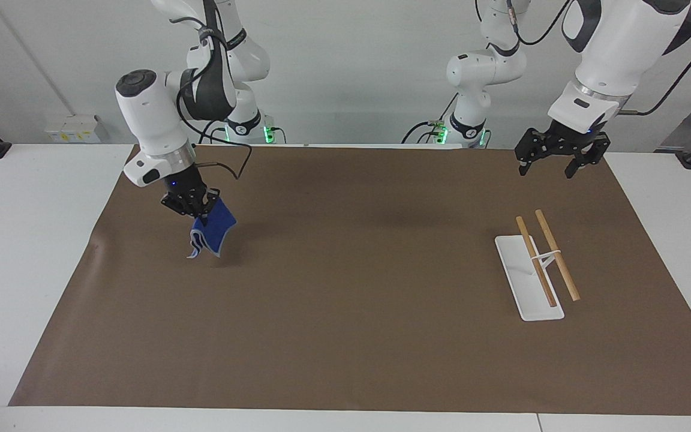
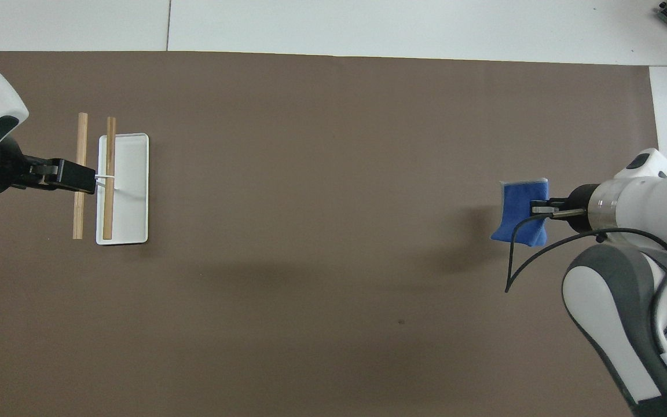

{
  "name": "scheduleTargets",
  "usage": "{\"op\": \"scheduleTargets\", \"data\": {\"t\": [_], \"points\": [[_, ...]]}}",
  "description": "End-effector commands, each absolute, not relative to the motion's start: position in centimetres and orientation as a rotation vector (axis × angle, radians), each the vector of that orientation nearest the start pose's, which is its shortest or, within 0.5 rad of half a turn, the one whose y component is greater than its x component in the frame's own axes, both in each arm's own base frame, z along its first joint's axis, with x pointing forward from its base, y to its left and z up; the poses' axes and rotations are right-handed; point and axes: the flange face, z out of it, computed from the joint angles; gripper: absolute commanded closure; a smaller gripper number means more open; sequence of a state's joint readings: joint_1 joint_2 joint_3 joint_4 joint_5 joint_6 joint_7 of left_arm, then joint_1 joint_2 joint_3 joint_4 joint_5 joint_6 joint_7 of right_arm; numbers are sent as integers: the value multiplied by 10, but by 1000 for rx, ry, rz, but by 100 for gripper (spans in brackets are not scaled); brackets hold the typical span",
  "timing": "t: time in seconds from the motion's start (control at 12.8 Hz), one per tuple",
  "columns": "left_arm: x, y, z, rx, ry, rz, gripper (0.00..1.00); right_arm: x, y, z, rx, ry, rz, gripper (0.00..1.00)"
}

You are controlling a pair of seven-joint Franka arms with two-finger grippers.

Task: Right arm passes towel to left arm to hang
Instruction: 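Lift the towel with the right gripper while the left gripper rises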

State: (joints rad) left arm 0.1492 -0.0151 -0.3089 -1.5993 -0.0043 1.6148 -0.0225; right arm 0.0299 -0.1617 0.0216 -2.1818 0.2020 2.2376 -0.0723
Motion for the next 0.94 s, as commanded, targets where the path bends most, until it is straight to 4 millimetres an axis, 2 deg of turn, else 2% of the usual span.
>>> {"op": "scheduleTargets", "data": {"t": [0.0,0.08,0.16,0.47,0.55,0.7,0.86], "points": [[538,-95,625,-3120,223,-66,0,512,56,495,-2844,-28,-342,100],[537,-98,624,-3124,206,-56,0,513,68,501,-2785,-11,-344,100],[535,-110,624,-3129,180,-59,0,513,74,502,-2760,-13,-344,100],[531,-133,623,-3145,-46,-74,0,512,109,512,-2618,-8,-346,100],[529,-136,621,-3167,-80,-79,0,512,110,512,-2614,-18,-348,100],[527,-137,619,-3170,-184,-80,0,509,131,516,-2591,-59,-348,100],[525,-137,619,-3162,-251,-56,0,509,136,518,-2528,-9,-343,100]]}}
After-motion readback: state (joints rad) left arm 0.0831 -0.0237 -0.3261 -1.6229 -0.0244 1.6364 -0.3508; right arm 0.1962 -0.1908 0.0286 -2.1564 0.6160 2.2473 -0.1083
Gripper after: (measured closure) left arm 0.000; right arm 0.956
